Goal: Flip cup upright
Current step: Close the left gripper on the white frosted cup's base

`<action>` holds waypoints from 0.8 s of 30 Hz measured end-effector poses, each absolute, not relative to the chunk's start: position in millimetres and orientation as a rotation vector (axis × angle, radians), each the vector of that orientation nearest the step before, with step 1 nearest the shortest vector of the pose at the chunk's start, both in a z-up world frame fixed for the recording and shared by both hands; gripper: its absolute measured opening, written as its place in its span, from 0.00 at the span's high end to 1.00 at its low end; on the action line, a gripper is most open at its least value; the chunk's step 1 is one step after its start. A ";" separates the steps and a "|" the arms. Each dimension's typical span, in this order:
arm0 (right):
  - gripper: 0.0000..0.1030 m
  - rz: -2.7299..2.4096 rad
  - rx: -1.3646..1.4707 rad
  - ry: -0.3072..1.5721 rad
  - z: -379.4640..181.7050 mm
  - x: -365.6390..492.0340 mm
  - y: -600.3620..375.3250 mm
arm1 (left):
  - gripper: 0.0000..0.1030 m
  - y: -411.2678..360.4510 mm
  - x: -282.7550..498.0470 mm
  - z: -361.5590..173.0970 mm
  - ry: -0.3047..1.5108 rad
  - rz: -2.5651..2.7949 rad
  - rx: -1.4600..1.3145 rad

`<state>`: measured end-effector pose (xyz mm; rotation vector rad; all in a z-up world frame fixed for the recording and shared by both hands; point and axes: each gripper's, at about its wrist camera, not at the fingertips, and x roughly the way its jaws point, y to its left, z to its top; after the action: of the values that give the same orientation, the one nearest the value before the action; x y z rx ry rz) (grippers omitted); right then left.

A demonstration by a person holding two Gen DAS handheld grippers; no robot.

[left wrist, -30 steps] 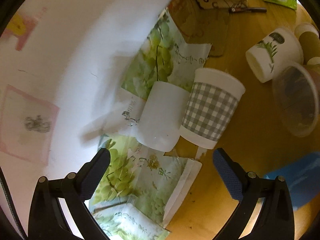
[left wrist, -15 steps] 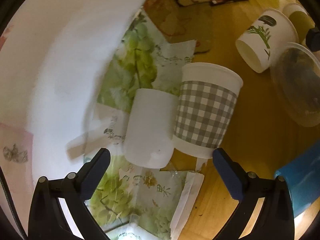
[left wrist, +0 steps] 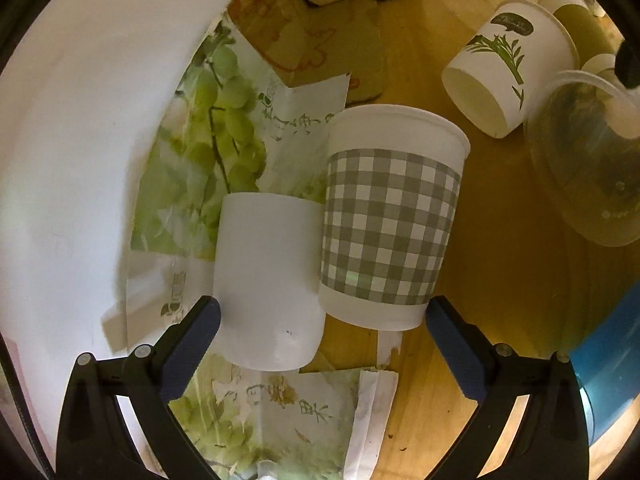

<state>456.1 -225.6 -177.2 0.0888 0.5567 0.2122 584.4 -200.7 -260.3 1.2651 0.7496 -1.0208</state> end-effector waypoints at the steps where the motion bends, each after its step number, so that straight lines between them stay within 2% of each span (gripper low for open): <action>1: 0.01 0.211 0.096 0.559 -177.6 456.3 -226.0 | 0.01 -202.3 585.1 -260.6 0.751 -1.030 1.269; 16: 0.01 0.204 0.137 0.552 -176.3 453.6 -230.3 | 0.01 -203.5 581.7 -266.1 0.723 -1.021 1.374; 24: 0.01 0.182 0.141 0.543 -177.4 452.6 -230.6 | 0.05 -201.6 586.6 -270.7 0.724 -0.989 1.391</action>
<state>452.6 -230.6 -177.4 0.1410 0.5431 0.1825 586.6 -201.6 -270.7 1.3911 0.7239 -0.9889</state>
